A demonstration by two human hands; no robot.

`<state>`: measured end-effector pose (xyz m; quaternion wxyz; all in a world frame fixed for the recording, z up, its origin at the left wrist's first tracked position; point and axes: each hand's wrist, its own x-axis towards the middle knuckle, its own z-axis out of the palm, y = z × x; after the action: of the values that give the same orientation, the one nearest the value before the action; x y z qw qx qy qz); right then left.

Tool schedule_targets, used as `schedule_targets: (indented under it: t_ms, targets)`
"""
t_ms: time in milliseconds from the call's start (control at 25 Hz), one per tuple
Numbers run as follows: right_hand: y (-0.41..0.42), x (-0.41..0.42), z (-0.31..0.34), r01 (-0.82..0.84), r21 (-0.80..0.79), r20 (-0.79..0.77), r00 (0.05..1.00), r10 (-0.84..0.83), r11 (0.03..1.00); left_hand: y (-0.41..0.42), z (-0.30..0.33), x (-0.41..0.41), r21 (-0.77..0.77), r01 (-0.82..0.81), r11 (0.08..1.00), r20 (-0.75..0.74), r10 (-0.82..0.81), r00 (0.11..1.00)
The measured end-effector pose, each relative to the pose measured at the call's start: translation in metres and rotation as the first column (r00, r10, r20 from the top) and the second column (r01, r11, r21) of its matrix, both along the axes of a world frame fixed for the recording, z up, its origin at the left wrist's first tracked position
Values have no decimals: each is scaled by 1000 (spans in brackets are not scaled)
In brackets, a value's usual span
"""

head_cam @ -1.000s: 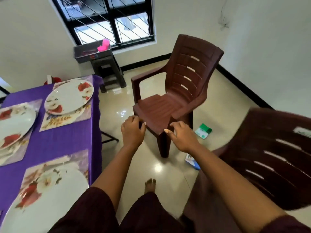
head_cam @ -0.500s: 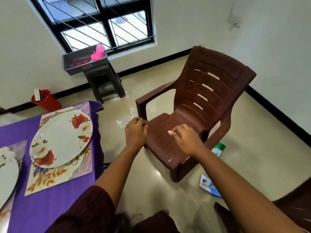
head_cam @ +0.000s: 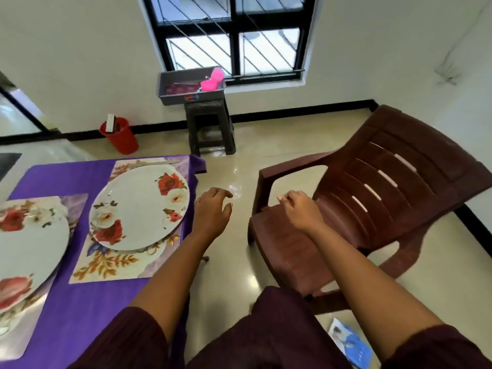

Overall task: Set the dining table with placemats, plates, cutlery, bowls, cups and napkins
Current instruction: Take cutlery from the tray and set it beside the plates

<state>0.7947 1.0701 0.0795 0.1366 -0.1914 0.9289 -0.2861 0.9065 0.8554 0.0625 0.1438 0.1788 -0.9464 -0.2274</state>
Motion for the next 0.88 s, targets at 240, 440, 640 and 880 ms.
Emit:
schedule_targets:
  t_ms: [240, 440, 640, 880]
  targets:
    - [-66, -54, -23, -89, -21, 59, 994, 90, 996, -42, -22, -35, 61, -53, 997, -34, 55, 998]
    - [-124, -138, -38, -114, -9, 107, 988, 114, 993, -86, -22, -126, 49, -120, 992, -10, 121, 993]
    - [-189, -254, -29, -213, 40, 122, 971, 206, 976, -148, -17, -238, -5, -179, 984, 43, 179, 983]
    - [-246, -355, -8, -224, -13, 109, 968, 225, 974, -204, 3, -330, -103, -247, 964, 26, 250, 968]
